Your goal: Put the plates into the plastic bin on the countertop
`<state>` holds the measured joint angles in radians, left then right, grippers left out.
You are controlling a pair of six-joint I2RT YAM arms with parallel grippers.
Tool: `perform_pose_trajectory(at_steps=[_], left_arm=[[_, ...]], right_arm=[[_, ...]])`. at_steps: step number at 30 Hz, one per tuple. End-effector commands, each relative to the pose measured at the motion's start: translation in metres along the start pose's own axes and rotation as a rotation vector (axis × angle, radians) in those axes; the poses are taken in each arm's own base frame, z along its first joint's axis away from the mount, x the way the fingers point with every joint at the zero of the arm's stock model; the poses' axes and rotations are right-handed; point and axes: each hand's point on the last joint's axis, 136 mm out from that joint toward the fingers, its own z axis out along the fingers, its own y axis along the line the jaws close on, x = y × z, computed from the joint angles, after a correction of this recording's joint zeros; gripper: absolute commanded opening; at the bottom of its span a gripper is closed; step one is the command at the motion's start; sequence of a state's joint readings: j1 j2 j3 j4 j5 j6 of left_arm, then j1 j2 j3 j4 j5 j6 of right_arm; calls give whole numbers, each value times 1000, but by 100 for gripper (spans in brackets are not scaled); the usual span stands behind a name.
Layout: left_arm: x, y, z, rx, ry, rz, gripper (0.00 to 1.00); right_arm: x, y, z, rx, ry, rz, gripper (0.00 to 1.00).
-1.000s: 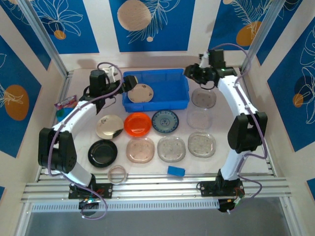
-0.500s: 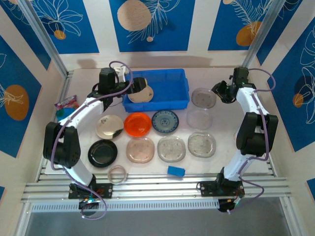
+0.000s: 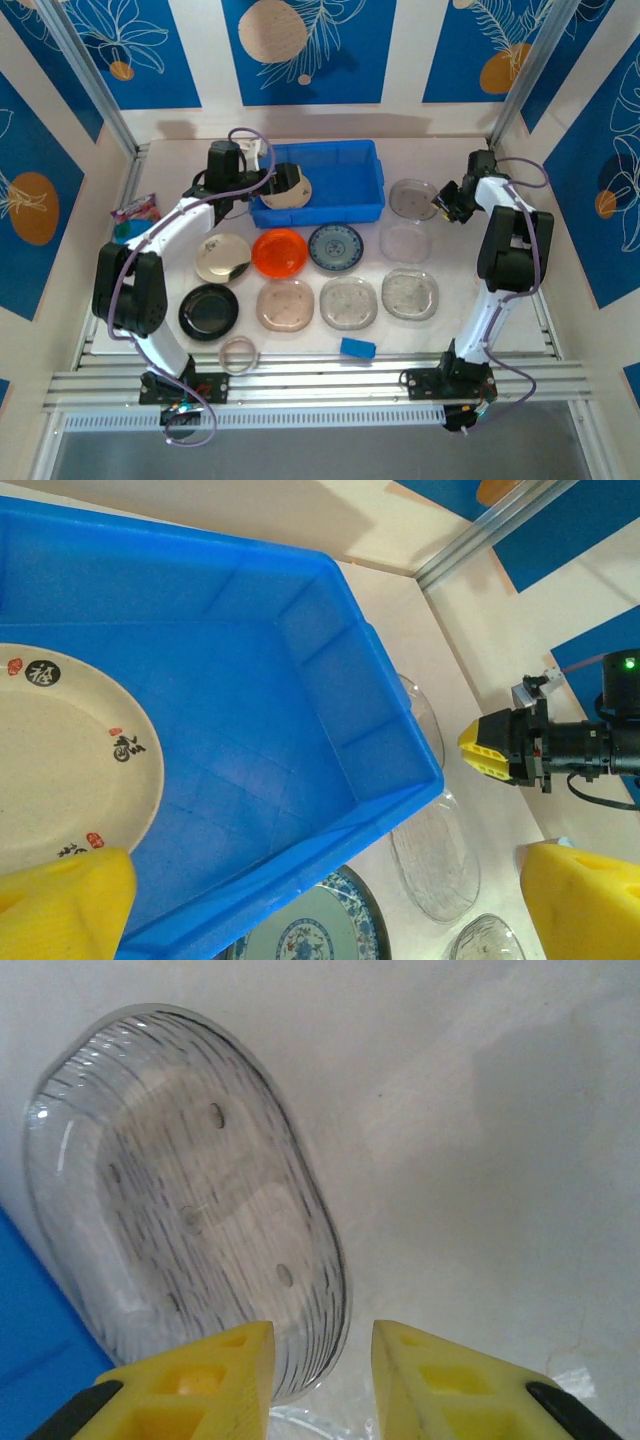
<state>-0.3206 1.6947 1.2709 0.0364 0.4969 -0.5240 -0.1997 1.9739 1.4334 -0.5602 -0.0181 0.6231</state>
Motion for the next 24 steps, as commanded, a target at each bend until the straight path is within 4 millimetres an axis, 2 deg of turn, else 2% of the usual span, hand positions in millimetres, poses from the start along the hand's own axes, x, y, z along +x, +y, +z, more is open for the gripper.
perform_pose_trajectory(at_steps=[1, 10, 24], left_arm=[[-3, -5, 5, 2, 1, 25, 98], [2, -1, 9, -15, 8, 18, 98], [19, 11, 22, -29, 49, -11, 97]], right_arm=[[-8, -5, -2, 33, -3, 14, 33], [-4, -5, 17, -6, 35, 27, 33], [1, -2, 33, -22, 61, 27, 33]])
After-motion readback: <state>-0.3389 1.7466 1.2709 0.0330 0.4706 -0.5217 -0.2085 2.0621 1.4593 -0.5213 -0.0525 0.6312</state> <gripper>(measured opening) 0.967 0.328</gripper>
